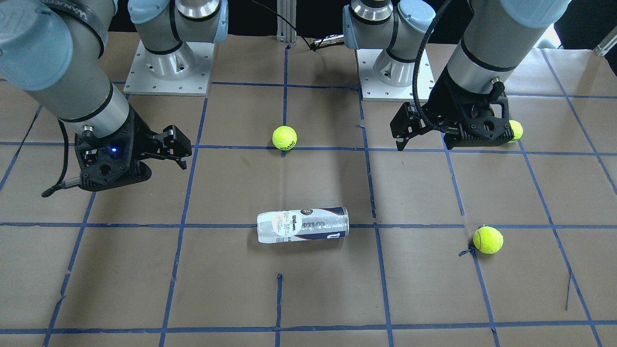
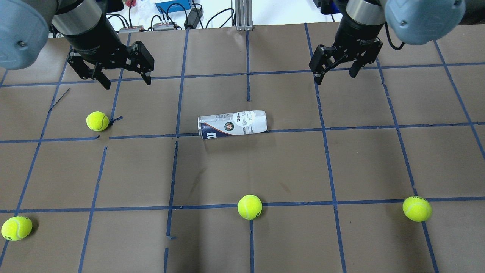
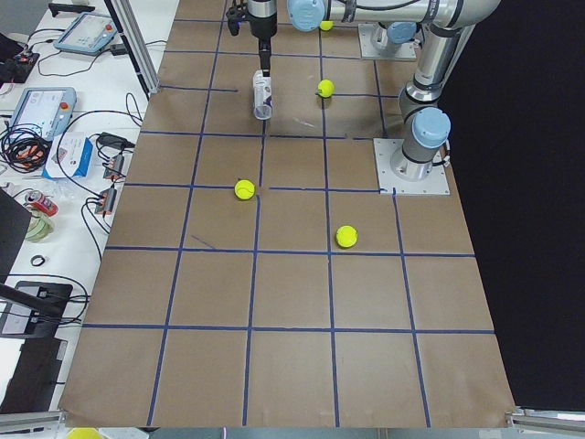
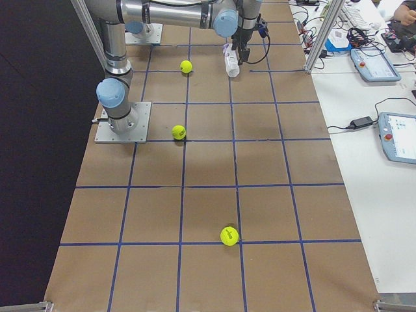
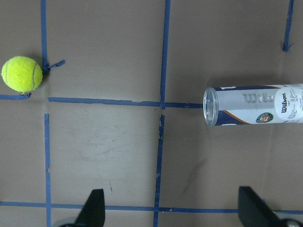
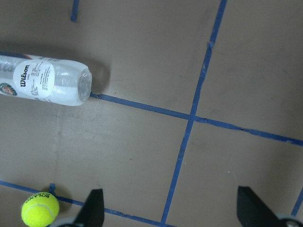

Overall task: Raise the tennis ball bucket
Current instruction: 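Reach the left gripper to the open end of the lying can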

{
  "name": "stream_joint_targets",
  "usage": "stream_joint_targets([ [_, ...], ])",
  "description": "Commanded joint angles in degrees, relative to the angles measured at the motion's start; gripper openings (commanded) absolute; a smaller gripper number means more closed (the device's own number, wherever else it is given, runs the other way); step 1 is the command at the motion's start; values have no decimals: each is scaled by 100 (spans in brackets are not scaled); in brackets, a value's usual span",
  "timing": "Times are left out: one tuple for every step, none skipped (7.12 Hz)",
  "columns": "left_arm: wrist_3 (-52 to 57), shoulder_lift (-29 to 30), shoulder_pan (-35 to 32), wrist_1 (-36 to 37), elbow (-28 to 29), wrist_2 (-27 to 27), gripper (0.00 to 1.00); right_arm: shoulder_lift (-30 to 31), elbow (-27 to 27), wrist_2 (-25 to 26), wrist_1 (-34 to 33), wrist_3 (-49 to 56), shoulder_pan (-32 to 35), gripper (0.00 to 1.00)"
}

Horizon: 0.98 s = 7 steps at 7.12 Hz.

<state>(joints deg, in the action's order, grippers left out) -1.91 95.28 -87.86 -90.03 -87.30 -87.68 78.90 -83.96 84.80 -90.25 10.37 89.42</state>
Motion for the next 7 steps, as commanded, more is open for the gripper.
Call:
stream_joint_targets([
  [93,262,76,822,-872,348,100,266,-32,437,165,-878,-65,100],
  [129,411,76,1691,-1381,418,100,275,2,476,279,-879,-65,100],
  [112,595,111,2282,-1787,1498,100,275,98,459,541,-879,-91,100],
  [121,771,190,2454,-1965,2083,100,275,178,476,535,-870,-135,100],
  [155,929,225,2699,-2097,2150,100,275,196,415,526,-853,-135,100],
  [147,1027,243,3189,-2246,2324,100,301,239,301,509,-835,-118,100],
  [147,1106,348,3272,-2361,2944,100,467,266,-4,578,-835,-152,100],
])
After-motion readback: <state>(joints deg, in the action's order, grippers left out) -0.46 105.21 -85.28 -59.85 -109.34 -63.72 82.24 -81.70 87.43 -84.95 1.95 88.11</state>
